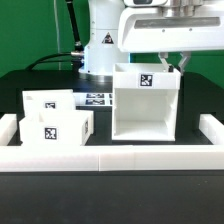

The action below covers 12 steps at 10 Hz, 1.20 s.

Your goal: Assemble drawer

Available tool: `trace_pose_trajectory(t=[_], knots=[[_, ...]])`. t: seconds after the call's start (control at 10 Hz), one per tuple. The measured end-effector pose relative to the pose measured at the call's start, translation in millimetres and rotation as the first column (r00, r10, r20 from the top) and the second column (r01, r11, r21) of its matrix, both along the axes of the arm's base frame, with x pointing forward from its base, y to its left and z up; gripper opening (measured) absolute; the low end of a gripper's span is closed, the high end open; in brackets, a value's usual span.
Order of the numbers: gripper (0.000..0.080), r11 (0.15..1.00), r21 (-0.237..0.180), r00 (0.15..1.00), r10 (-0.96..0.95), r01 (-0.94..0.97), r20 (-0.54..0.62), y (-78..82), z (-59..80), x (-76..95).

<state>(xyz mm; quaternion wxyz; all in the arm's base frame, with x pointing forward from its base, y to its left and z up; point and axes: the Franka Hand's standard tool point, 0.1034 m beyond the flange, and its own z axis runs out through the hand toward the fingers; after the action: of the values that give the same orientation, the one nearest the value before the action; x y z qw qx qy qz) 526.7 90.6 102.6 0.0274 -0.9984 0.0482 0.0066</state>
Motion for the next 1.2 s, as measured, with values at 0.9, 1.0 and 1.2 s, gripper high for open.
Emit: trace_pose_trajectory(t=[0.9,1.0,1.2], knots=[[0.0038,0.992,0.024,0.992,-0.124,0.124,0.037,13.0,1.1,43.1],[0.0038,0.985,0.026,0.985,-0.171,0.170,0.033,13.9,1.2,43.0],[0.0038,0.954,0.038,0.954,-0.299,0.298,0.016,15.0,0.6,41.8]])
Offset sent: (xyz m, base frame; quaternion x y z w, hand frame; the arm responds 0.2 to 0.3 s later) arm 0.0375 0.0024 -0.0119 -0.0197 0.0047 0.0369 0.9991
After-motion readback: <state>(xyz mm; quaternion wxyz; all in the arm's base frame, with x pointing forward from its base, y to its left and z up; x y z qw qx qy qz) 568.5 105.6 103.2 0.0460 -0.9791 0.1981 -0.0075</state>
